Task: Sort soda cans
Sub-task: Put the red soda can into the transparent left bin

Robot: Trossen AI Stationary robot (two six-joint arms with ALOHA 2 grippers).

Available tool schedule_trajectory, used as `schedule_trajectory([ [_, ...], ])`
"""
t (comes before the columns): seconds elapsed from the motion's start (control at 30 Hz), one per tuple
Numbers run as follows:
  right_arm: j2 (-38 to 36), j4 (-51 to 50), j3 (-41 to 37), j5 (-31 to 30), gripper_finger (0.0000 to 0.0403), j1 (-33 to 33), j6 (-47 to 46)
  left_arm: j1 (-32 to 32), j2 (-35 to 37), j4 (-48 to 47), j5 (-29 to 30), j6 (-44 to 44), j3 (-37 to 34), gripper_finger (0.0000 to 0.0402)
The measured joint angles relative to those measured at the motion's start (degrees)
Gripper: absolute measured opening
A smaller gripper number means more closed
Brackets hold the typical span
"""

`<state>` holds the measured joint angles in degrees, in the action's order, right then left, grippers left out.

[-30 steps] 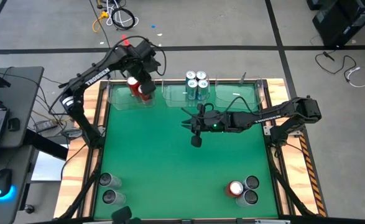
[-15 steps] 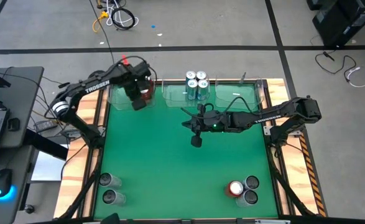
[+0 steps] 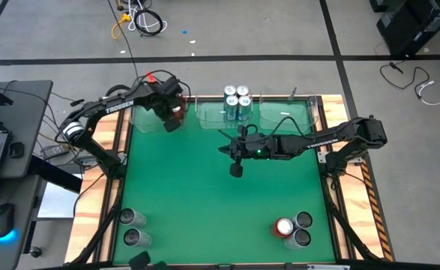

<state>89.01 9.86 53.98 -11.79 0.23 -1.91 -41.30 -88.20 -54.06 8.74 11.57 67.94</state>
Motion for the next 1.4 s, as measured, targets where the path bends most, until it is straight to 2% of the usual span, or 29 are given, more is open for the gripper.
schedule_trajectory([
  [0.17,0.0,0.4,0.0,0.0,0.0000,0.0,0.1,0.0,0.0,4.2,-4.3,-0.5,0.0,0.0001],
  [0.3,0.0,0.4,0.0,0.0,0.0002,0.0,0.1,0.1,0.0,4.2,-4.6,-0.5,0.0,0.0001],
  [0.63,0.0,0.4,0.0,0.0,0.0002,0.0,0.1,0.0,1.1,0.7,1.5,-4.3,0.0,0.0001],
  [0.93,0.0,0.4,0.0,0.0,0.0002,0.0,0.1,0.7,1.5,2.5,-0.5,-4.6,-0.8,0.0001],
  [1.13,0.0,0.3,0.0,0.0,0.0005,0.0,0.1,2.2,6.0,2.7,-3.9,-4.8,-0.8,0.0001],
  [1.3,0.0,-0.9,0.0,8.1,0.0020,0.2,0.8,4.5,12.7,6.2,-7.2,-7.0,-0.8,0.0001],
  [1.4,0.0,-1.4,0.0,9.6,0.0026,1.8,2.2,7.3,16.2,9.8,-8.9,-8.0,-0.8,0.0001],
])
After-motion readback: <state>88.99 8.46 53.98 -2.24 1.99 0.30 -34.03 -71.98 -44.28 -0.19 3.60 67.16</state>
